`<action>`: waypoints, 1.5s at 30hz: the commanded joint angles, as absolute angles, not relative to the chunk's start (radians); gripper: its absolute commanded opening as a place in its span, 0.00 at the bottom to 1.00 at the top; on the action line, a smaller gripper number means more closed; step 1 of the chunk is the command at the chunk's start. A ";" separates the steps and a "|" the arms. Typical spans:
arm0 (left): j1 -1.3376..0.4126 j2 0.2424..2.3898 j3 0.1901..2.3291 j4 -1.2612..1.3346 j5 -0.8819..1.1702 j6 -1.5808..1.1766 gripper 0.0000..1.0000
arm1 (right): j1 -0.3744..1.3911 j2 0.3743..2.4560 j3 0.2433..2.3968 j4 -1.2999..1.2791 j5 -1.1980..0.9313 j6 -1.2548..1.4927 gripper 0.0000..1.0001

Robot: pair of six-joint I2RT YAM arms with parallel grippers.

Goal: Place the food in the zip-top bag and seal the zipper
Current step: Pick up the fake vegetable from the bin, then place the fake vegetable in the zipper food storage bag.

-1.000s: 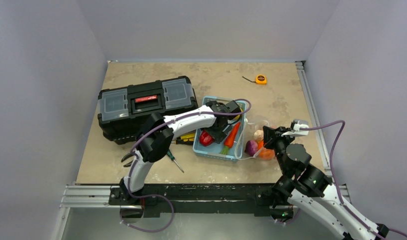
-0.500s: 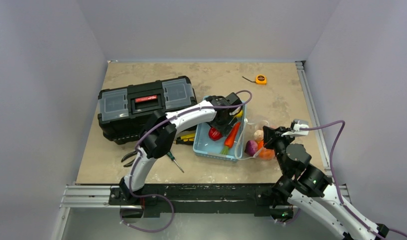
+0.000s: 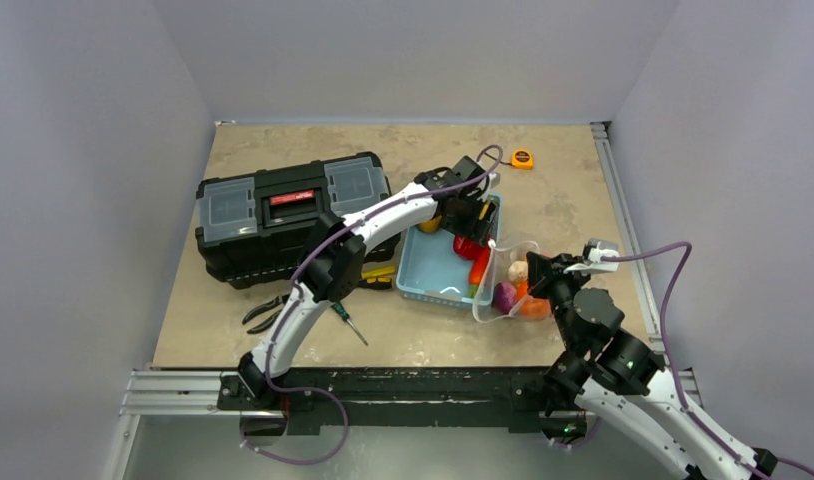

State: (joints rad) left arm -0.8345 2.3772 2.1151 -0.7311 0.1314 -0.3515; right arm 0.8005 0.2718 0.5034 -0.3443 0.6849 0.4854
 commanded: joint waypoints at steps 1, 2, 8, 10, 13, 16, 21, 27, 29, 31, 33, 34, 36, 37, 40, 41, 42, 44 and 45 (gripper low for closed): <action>-0.761 2.439 2.218 -0.678 0.257 -0.465 0.49 | 0.807 0.264 0.507 -0.306 0.687 0.477 0.00; -0.755 2.424 2.204 -0.664 0.265 -0.471 0.49 | 0.807 0.264 0.507 -0.307 0.687 0.477 0.00; -0.756 2.253 2.059 -0.616 0.281 -0.472 0.50 | 0.807 0.264 0.507 -0.306 0.686 0.477 0.00; -0.757 2.164 1.972 -0.581 0.299 -0.477 0.50 | 0.807 0.264 0.508 -0.305 0.685 0.478 0.00; -0.759 2.020 1.826 -0.506 0.335 -0.502 0.50 | 0.807 0.261 0.507 -0.304 0.683 0.477 0.00; -0.762 1.878 1.666 -0.404 0.382 -0.552 0.50 | 0.807 0.259 0.506 -0.304 0.683 0.477 0.00; -0.791 1.654 1.418 -0.257 0.388 -0.612 0.50 | 0.807 0.259 0.506 -0.301 0.677 0.474 0.00; -0.922 1.535 1.283 -0.107 0.301 -0.632 0.54 | 0.807 0.259 0.506 -0.300 0.675 0.471 0.00; -0.980 1.563 1.286 -0.066 0.302 -0.631 0.55 | 0.807 0.259 0.506 -0.299 0.675 0.471 0.00; -1.005 1.601 1.293 -0.042 0.295 -0.647 0.55 | 0.807 0.258 0.505 -0.300 0.675 0.471 0.00; -1.017 1.640 1.308 -0.045 0.280 -0.662 0.55 | 0.807 0.257 0.506 -0.302 0.676 0.473 0.00; -1.021 1.657 1.316 -0.047 0.275 -0.669 0.55 | 0.807 0.257 0.506 -0.301 0.678 0.474 0.00; -1.029 1.689 1.336 -0.048 0.275 -0.675 0.55 | 0.807 0.252 0.506 -0.304 0.679 0.474 0.00; -1.031 1.705 1.350 -0.056 0.276 -0.675 0.55 | 0.807 0.251 0.505 -0.304 0.679 0.474 0.00; -1.034 1.748 1.396 -0.084 0.281 -0.675 0.56 | 0.808 0.250 0.505 -0.302 0.679 0.474 0.00; -1.034 1.759 1.403 -0.084 0.284 -0.675 0.56 | 0.807 0.250 0.503 -0.302 0.679 0.474 0.00; -1.034 1.770 1.414 -0.084 0.290 -0.673 0.56 | 0.807 0.251 0.504 -0.302 0.678 0.474 0.00; -1.034 1.788 1.442 -0.092 0.288 -0.673 0.60 | 0.807 0.253 0.505 -0.301 0.678 0.474 0.00; -1.035 1.797 1.454 -0.095 0.290 -0.673 0.60 | 0.807 0.252 0.505 -0.302 0.678 0.475 0.00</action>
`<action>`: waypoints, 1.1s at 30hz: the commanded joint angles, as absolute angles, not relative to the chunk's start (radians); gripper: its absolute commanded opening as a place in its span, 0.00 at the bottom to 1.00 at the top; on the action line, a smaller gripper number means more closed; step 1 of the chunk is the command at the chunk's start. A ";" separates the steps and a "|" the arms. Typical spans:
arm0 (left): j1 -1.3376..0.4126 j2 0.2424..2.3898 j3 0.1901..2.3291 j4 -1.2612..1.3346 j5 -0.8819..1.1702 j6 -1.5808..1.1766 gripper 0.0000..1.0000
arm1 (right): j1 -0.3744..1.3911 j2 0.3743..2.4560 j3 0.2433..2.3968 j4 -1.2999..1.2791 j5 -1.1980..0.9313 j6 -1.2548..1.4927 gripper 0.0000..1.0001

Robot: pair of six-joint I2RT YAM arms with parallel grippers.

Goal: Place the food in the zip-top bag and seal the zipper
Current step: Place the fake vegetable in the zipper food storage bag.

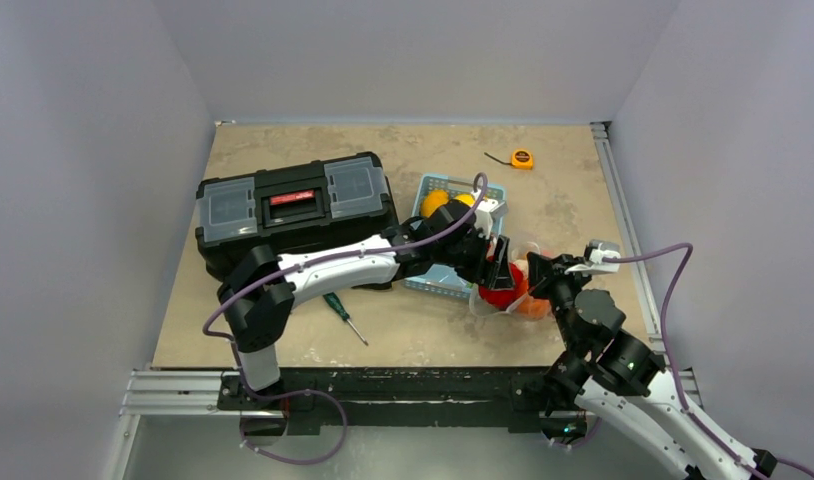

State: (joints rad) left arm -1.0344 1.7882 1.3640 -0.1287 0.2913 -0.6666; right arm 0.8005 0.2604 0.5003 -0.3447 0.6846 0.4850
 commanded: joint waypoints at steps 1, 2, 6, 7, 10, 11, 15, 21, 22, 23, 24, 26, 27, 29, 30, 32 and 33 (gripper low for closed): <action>-1.035 1.802 1.464 -0.099 0.290 -0.671 0.62 | 0.807 0.253 0.506 -0.302 0.678 0.474 0.00; -1.035 1.808 1.472 -0.100 0.287 -0.670 0.63 | 0.807 0.252 0.505 -0.301 0.679 0.474 0.00; -1.035 1.823 1.511 -0.143 0.264 -0.656 0.70 | 0.807 0.250 0.505 -0.301 0.678 0.474 0.00; -1.035 1.825 1.518 -0.150 0.264 -0.649 0.72 | 0.807 0.251 0.504 -0.302 0.678 0.474 0.00; -1.036 1.824 1.530 -0.176 0.256 -0.632 0.79 | 0.807 0.254 0.506 -0.302 0.678 0.474 0.00; -1.036 1.822 1.533 -0.185 0.253 -0.627 0.81 | 0.808 0.255 0.506 -0.301 0.677 0.473 0.00; -1.035 1.798 1.518 -0.201 0.235 -0.610 0.82 | 0.807 0.255 0.505 -0.300 0.675 0.472 0.00; -1.035 1.704 1.416 -0.205 0.172 -0.603 0.82 | 0.808 0.259 0.506 -0.298 0.673 0.471 0.00; -1.036 1.679 1.394 -0.205 0.154 -0.603 0.81 | 0.807 0.260 0.506 -0.298 0.673 0.471 0.00; -1.035 1.657 1.368 -0.204 0.139 -0.604 0.79 | 0.807 0.261 0.505 -0.299 0.673 0.470 0.00; -1.035 1.637 1.343 -0.197 0.125 -0.605 0.78 | 0.807 0.262 0.506 -0.297 0.672 0.470 0.00; -1.035 1.602 1.297 -0.187 0.100 -0.607 0.75 | 0.807 0.263 0.505 -0.297 0.670 0.469 0.00; -1.035 1.590 1.280 -0.185 0.090 -0.609 0.73 | 0.807 0.262 0.506 -0.297 0.671 0.469 0.00; -1.035 1.581 1.256 -0.174 0.078 -0.615 0.69 | 0.807 0.263 0.506 -0.296 0.669 0.468 0.00; -1.036 1.580 1.252 -0.172 0.073 -0.621 0.67 | 0.807 0.262 0.506 -0.295 0.669 0.468 0.00; -1.036 1.590 1.253 -0.163 0.074 -0.619 0.62 | 0.807 0.264 0.505 -0.296 0.667 0.468 0.00; -1.035 1.601 1.262 -0.166 0.074 -0.617 0.59 | 0.807 0.264 0.506 -0.296 0.667 0.468 0.00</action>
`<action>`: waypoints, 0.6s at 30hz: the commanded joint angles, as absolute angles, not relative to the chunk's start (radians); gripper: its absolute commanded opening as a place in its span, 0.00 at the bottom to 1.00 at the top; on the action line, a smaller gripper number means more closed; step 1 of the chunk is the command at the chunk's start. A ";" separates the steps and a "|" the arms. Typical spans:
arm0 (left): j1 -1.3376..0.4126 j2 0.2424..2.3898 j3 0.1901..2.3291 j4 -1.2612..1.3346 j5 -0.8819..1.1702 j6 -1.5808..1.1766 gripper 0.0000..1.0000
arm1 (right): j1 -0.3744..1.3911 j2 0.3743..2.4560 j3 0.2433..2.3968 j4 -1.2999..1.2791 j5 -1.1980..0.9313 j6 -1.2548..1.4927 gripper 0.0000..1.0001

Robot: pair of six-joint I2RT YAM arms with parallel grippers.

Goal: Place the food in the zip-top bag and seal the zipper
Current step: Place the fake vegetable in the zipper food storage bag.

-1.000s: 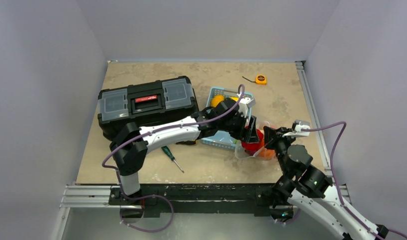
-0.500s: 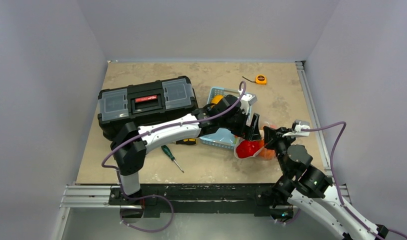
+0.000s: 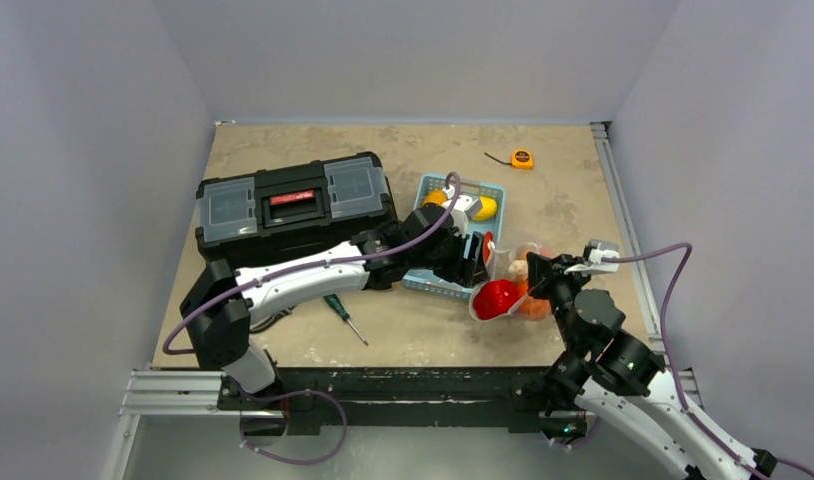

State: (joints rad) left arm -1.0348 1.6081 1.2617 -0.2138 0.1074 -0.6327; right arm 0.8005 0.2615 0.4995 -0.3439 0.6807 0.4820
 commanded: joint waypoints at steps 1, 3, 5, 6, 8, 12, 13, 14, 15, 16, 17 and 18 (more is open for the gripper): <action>-1.035 1.615 1.276 -0.171 0.075 -0.612 0.55 | 0.807 0.265 0.506 -0.297 0.667 0.468 0.00; -1.035 1.649 1.314 -0.193 0.069 -0.602 0.50 | 0.807 0.266 0.505 -0.297 0.668 0.469 0.00; -1.035 1.680 1.347 -0.205 0.065 -0.599 0.43 | 0.807 0.265 0.505 -0.298 0.667 0.470 0.00; -1.035 1.694 1.354 -0.201 0.066 -0.598 0.42 | 0.807 0.265 0.506 -0.299 0.668 0.470 0.00; -1.035 1.725 1.373 -0.205 0.070 -0.602 0.42 | 0.807 0.264 0.506 -0.298 0.669 0.471 0.00; -1.035 1.780 1.389 -0.195 0.100 -0.615 0.44 | 0.807 0.266 0.506 -0.299 0.666 0.471 0.00; -1.035 1.792 1.390 -0.196 0.100 -0.616 0.45 | 0.807 0.269 0.506 -0.298 0.664 0.470 0.00; -1.035 1.805 1.391 -0.197 0.101 -0.617 0.44 | 0.807 0.270 0.505 -0.297 0.664 0.470 0.00; -1.036 1.811 1.391 -0.195 0.103 -0.619 0.44 | 0.807 0.272 0.507 -0.297 0.663 0.470 0.00; -1.035 1.817 1.390 -0.191 0.114 -0.618 0.41 | 0.807 0.276 0.508 -0.298 0.663 0.470 0.00; -1.035 1.821 1.391 -0.186 0.123 -0.618 0.38 | 0.808 0.279 0.510 -0.302 0.664 0.471 0.00; -1.035 1.827 1.392 -0.184 0.135 -0.618 0.32 | 0.807 0.282 0.511 -0.302 0.665 0.471 0.00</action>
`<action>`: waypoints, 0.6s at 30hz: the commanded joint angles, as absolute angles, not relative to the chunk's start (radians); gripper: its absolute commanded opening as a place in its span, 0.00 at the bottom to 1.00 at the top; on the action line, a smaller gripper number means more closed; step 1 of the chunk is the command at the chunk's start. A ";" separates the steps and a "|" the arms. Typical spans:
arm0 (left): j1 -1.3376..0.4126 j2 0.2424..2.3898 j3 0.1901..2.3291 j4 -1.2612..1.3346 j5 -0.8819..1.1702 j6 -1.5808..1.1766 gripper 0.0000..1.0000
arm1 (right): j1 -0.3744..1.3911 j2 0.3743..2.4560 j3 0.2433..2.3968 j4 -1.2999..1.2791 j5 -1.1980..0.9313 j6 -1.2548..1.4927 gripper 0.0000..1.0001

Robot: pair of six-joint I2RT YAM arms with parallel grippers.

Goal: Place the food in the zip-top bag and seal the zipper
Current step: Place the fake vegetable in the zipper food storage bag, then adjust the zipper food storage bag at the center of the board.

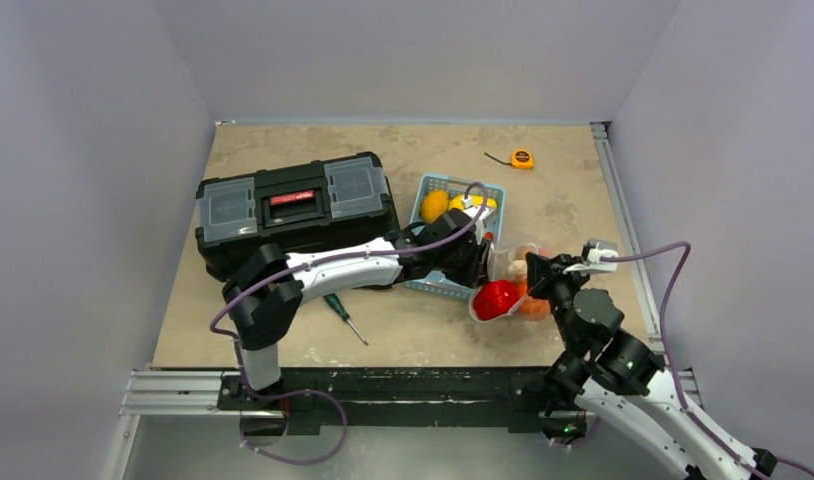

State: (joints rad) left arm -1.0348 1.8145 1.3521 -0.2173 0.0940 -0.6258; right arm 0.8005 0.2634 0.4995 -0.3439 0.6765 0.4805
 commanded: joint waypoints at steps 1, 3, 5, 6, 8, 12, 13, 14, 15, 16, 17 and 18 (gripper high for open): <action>-1.036 1.832 1.399 -0.188 0.146 -0.616 0.25 | 0.808 0.284 0.514 -0.304 0.666 0.473 0.00; -1.036 1.841 1.420 -0.203 0.167 -0.604 0.17 | 0.807 0.289 0.520 -0.313 0.667 0.486 0.00; -1.036 1.845 1.441 -0.224 0.183 -0.590 0.10 | 0.807 0.289 0.527 -0.326 0.676 0.495 0.00; -1.035 1.845 1.449 -0.232 0.191 -0.584 0.02 | 0.807 0.287 0.531 -0.335 0.686 0.499 0.00; -1.036 1.841 1.466 -0.248 0.203 -0.580 0.00 | 0.807 0.281 0.543 -0.347 0.692 0.509 0.00; -1.035 1.805 1.511 -0.240 0.286 -0.609 0.00 | 0.807 0.275 0.595 -0.373 0.718 0.515 0.00; -1.037 1.796 1.527 -0.238 0.312 -0.619 0.00 | 0.807 0.277 0.620 -0.377 0.722 0.512 0.00; -1.036 1.784 1.540 -0.235 0.331 -0.633 0.00 | 0.807 0.280 0.644 -0.380 0.721 0.510 0.00; -1.037 1.770 1.548 -0.226 0.348 -0.649 0.00 | 0.807 0.284 0.667 -0.377 0.714 0.503 0.00; -1.037 1.754 1.552 -0.217 0.355 -0.670 0.00 | 0.807 0.291 0.692 -0.372 0.702 0.490 0.00; -1.037 1.729 1.558 -0.215 0.357 -0.689 0.00 | 0.807 0.301 0.717 -0.369 0.684 0.478 0.00; -1.037 1.707 1.561 -0.214 0.353 -0.705 0.00 | 0.807 0.315 0.741 -0.370 0.663 0.469 0.00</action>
